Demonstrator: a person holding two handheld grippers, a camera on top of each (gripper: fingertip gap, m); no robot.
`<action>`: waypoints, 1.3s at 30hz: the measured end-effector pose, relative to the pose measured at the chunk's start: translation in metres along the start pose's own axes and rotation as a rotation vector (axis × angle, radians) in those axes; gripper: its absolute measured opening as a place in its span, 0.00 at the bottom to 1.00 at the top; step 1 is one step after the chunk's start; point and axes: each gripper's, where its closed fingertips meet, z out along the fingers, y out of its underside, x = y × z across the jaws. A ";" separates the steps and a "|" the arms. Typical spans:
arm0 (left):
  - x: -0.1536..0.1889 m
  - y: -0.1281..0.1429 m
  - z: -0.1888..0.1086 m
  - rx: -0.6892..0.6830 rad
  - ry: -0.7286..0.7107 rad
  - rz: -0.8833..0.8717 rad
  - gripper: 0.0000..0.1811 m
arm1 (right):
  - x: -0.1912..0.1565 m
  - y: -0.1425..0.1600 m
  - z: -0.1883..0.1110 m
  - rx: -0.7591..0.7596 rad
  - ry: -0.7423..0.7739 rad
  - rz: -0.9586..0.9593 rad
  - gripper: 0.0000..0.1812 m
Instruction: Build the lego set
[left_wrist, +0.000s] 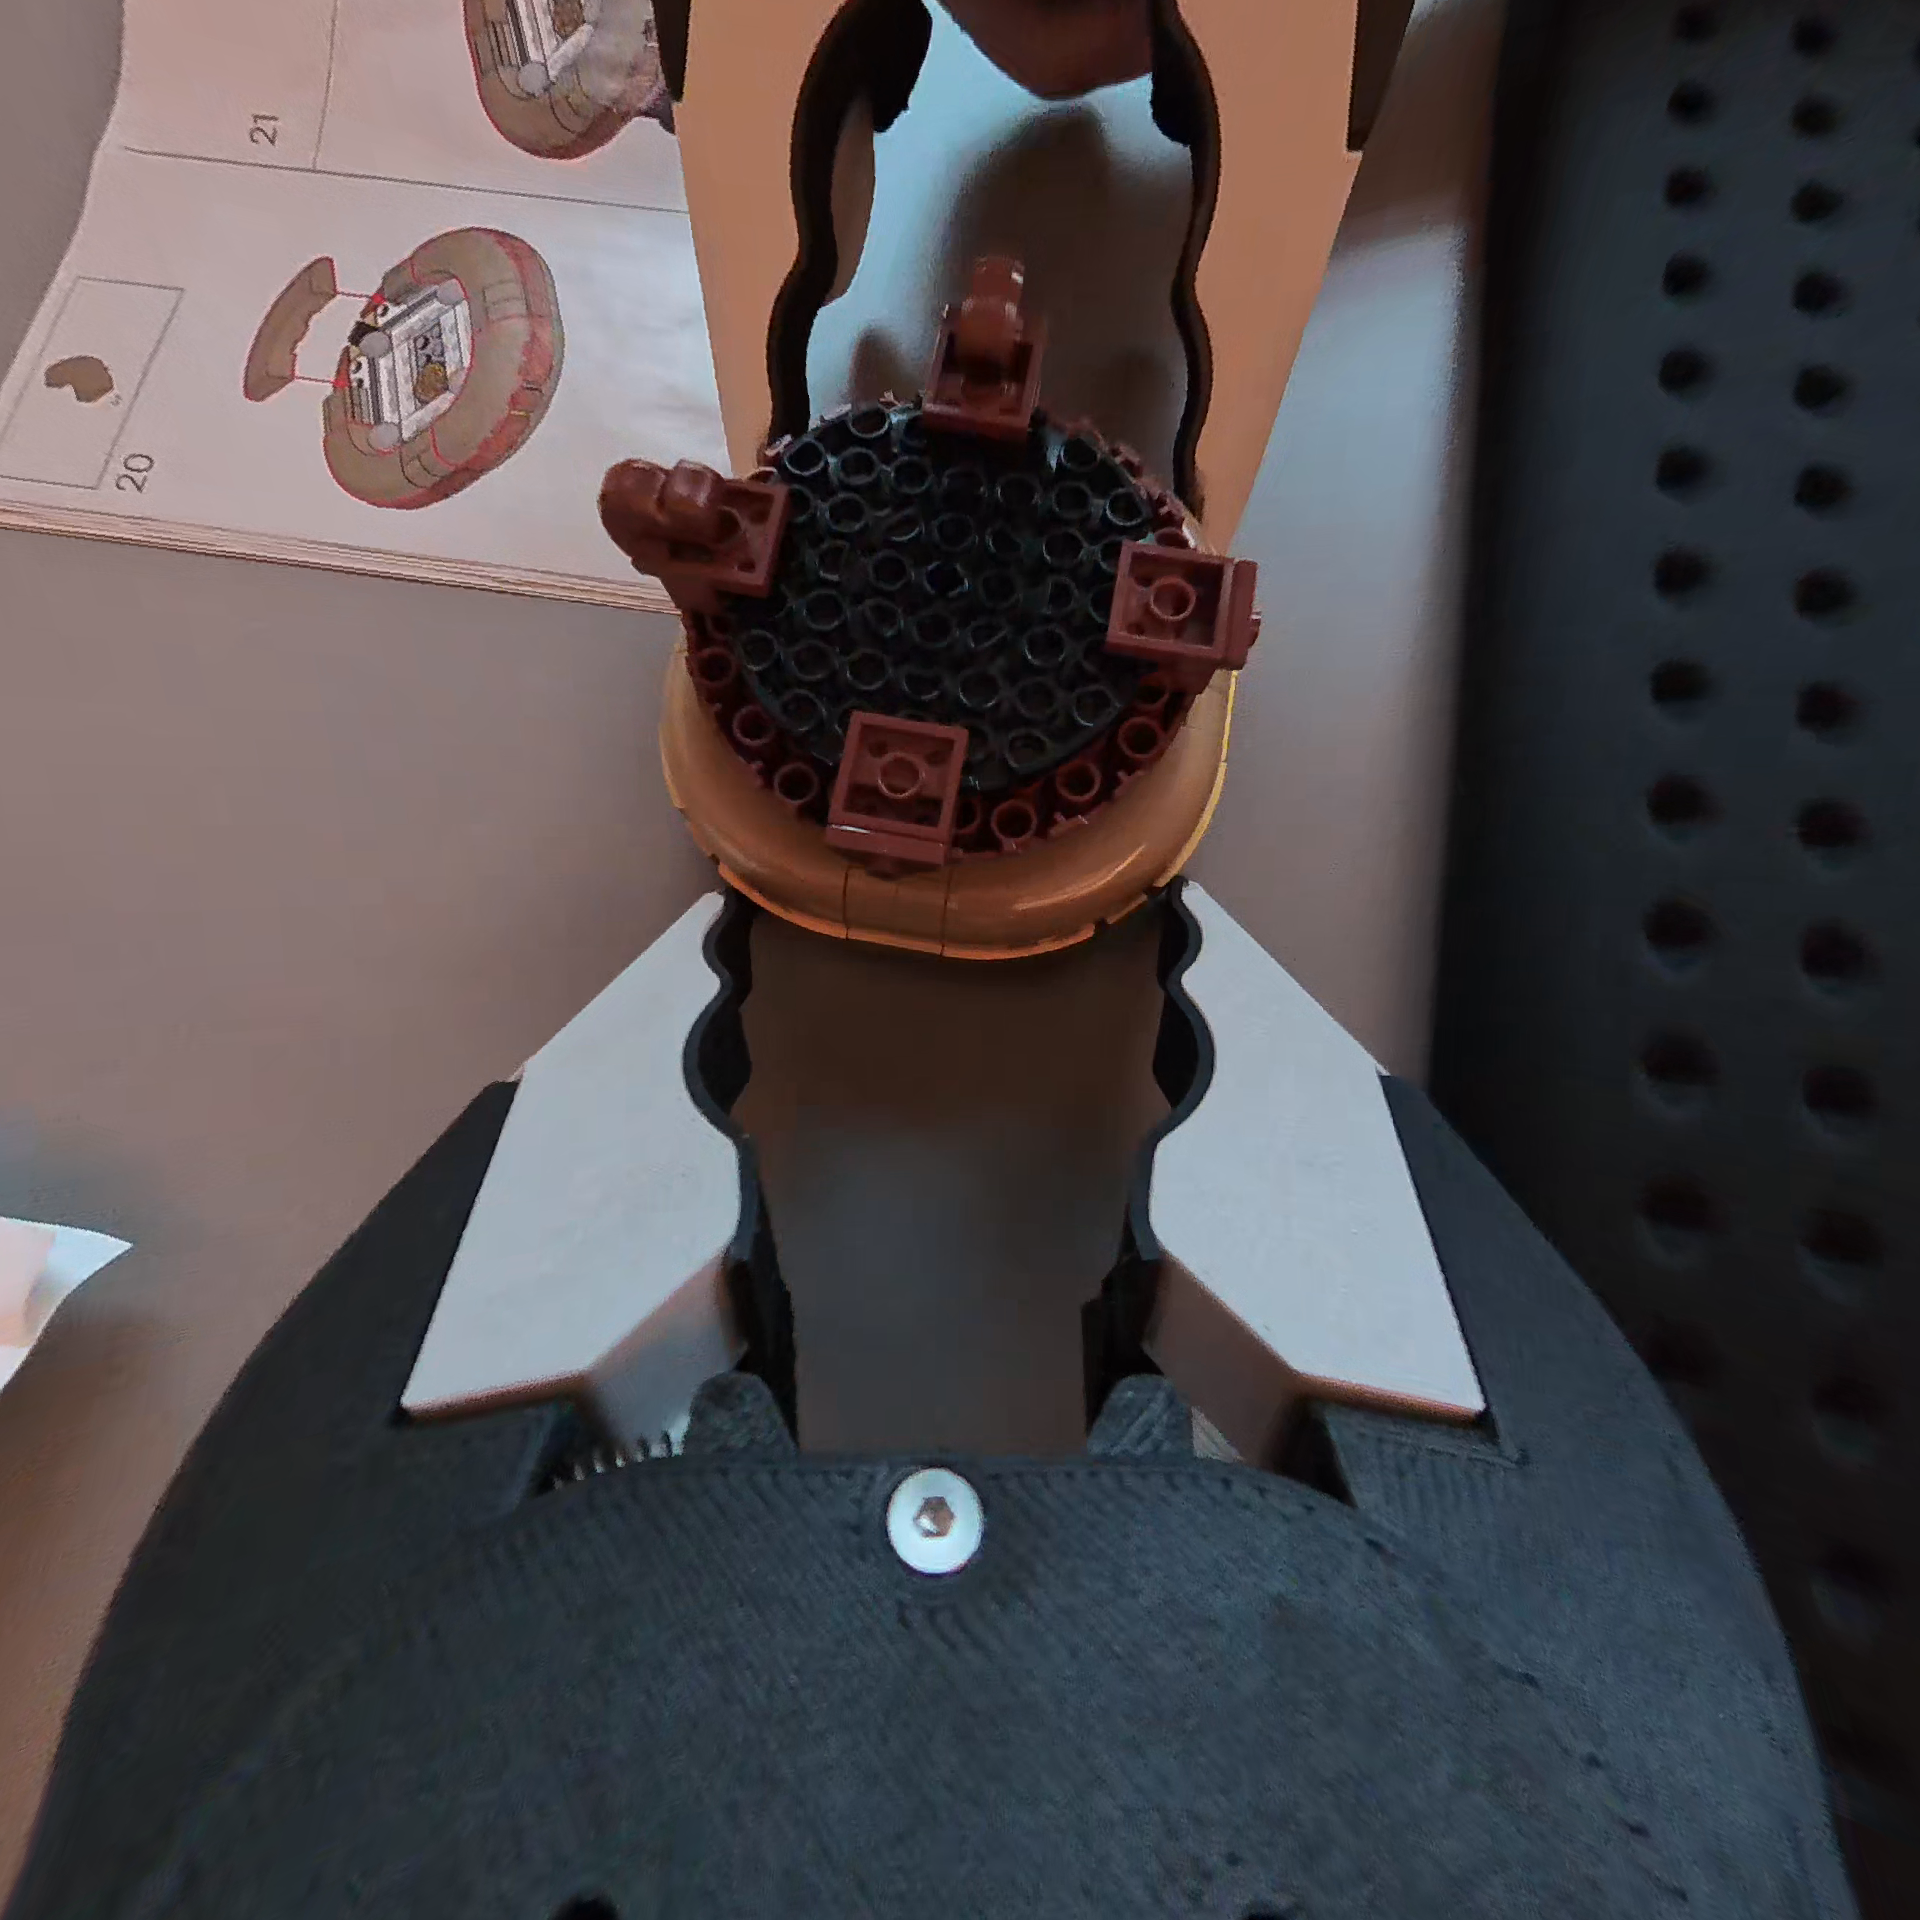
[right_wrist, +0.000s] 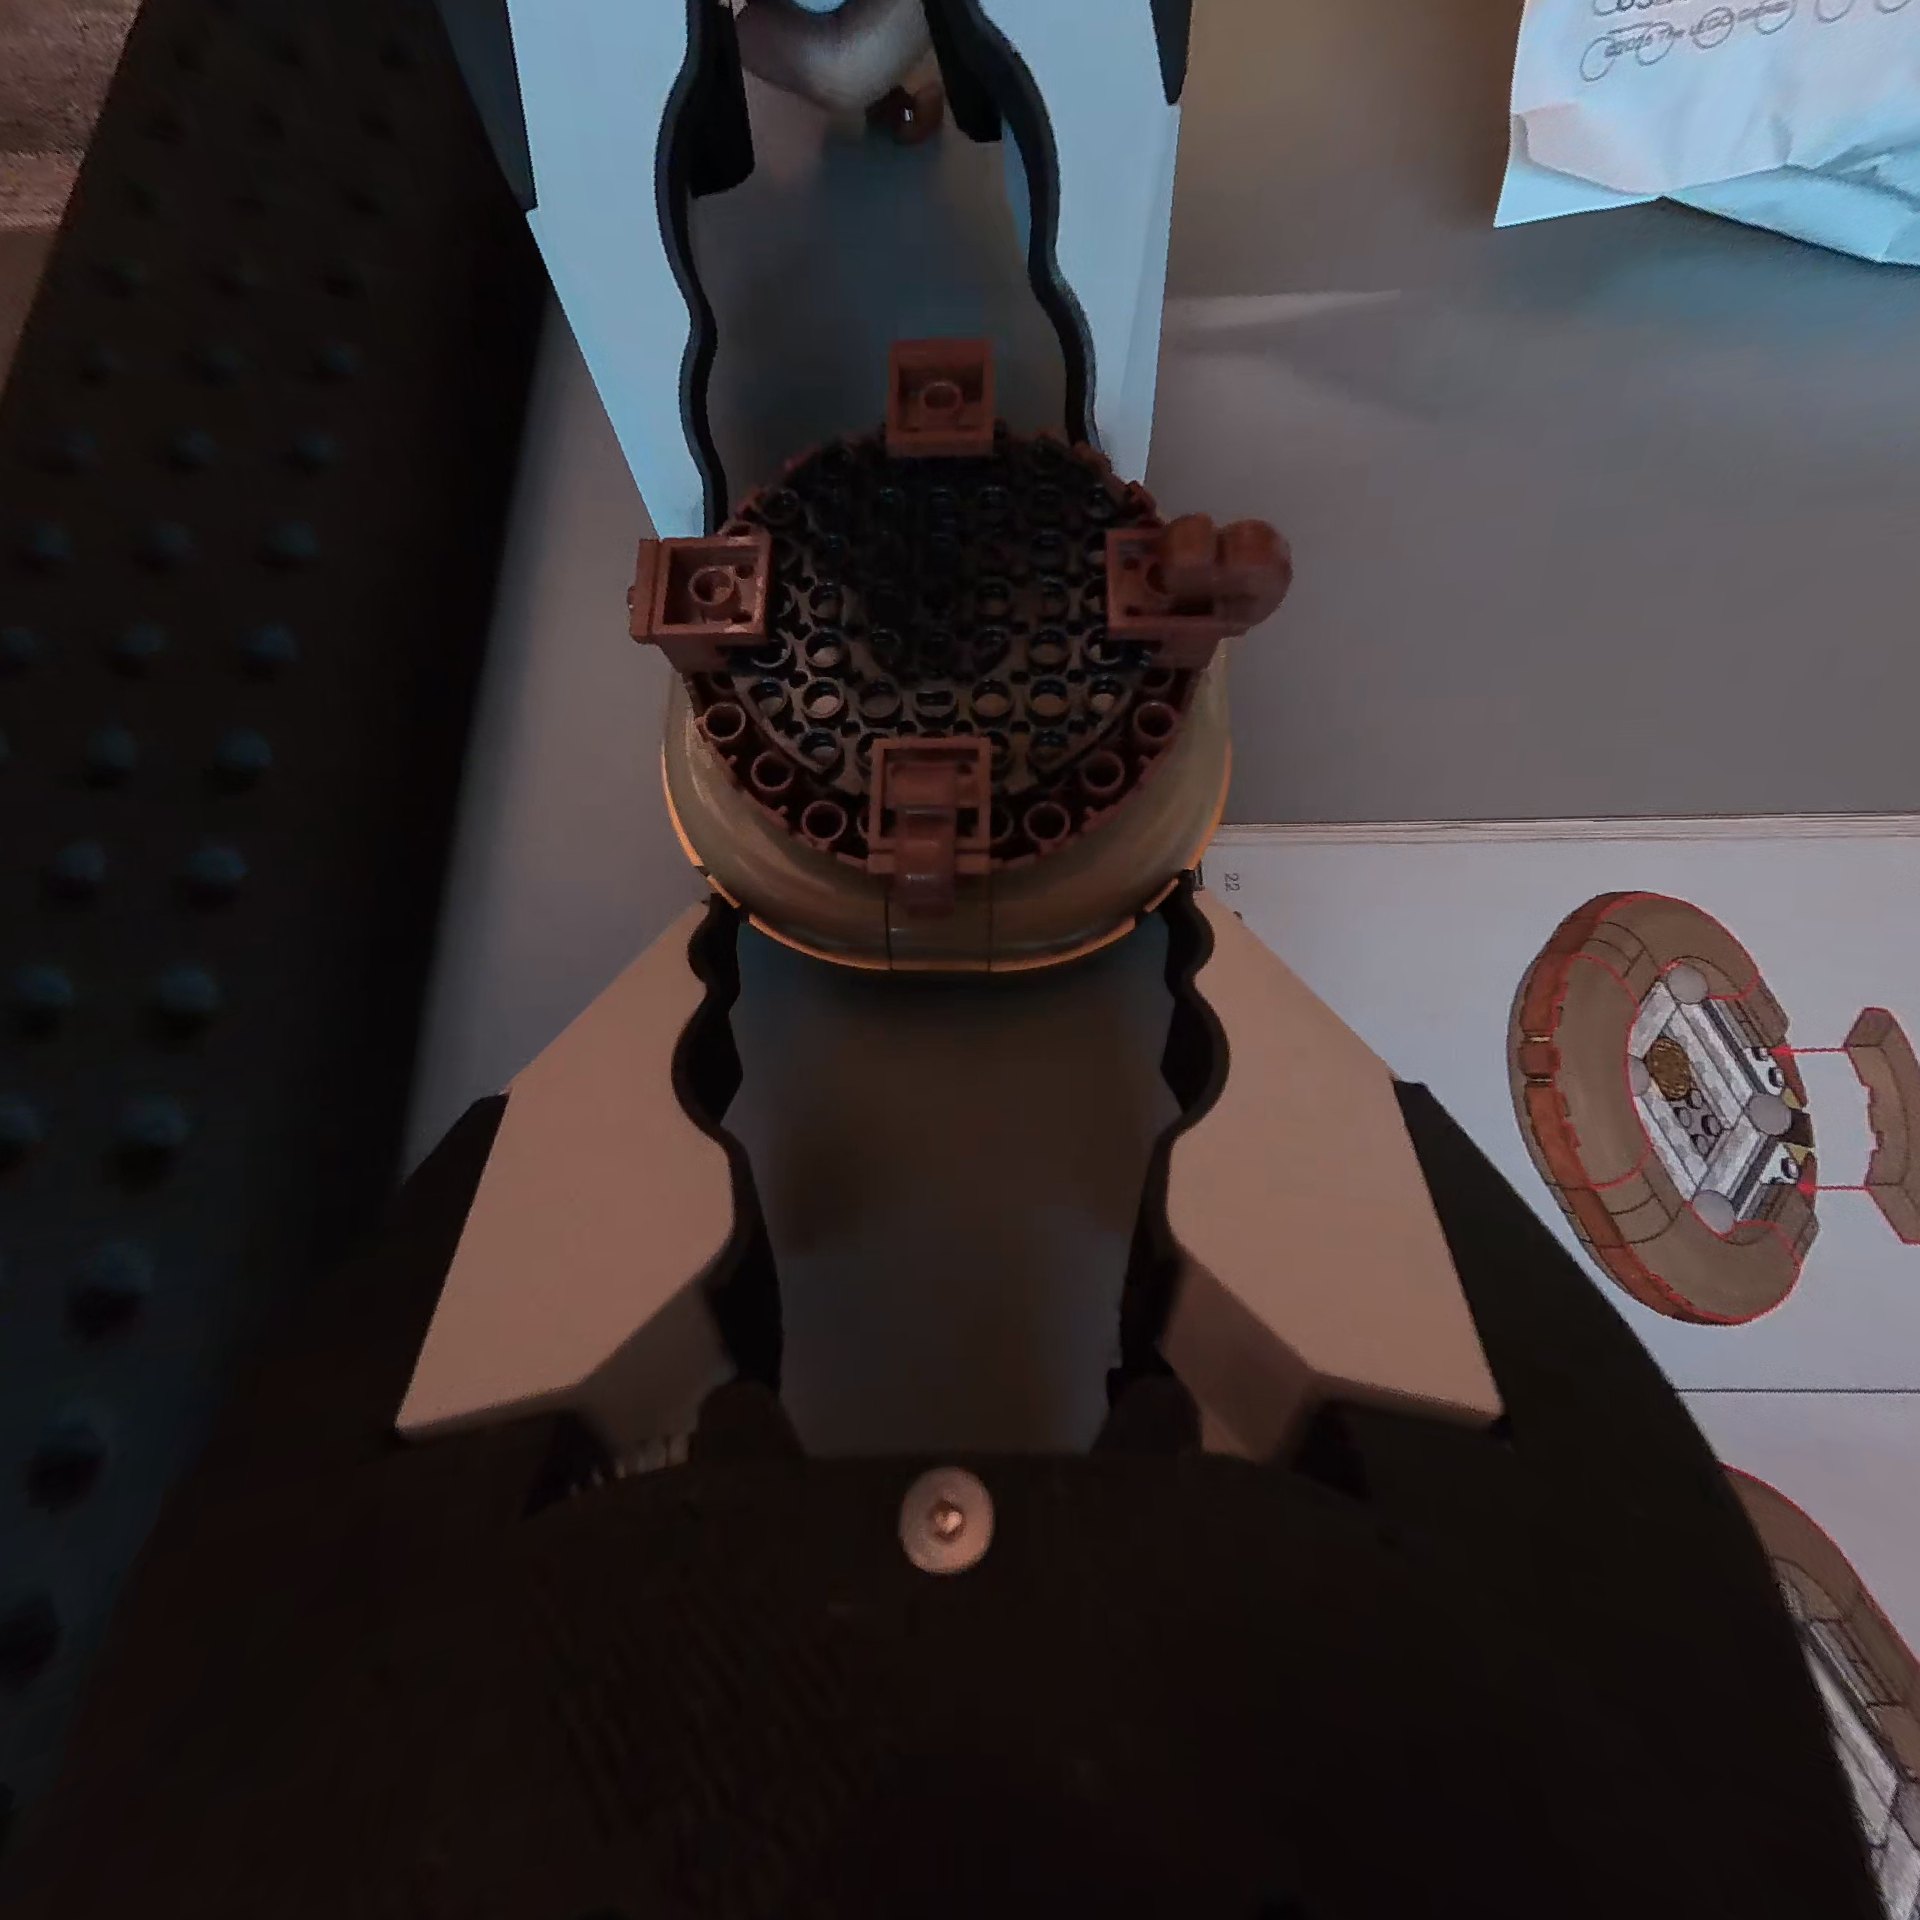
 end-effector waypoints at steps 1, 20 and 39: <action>0.000 0.000 0.000 0.009 0.001 0.000 0.43 | 0.000 0.000 0.000 0.004 0.006 0.004 0.45; -0.002 -0.012 -0.009 0.032 0.194 -0.025 0.54 | -0.036 -0.016 -0.004 -0.010 0.156 0.499 0.39; 0.006 -0.032 -0.067 0.355 -0.194 -0.055 0.18 | -0.012 -0.068 -0.039 0.263 0.237 0.086 0.28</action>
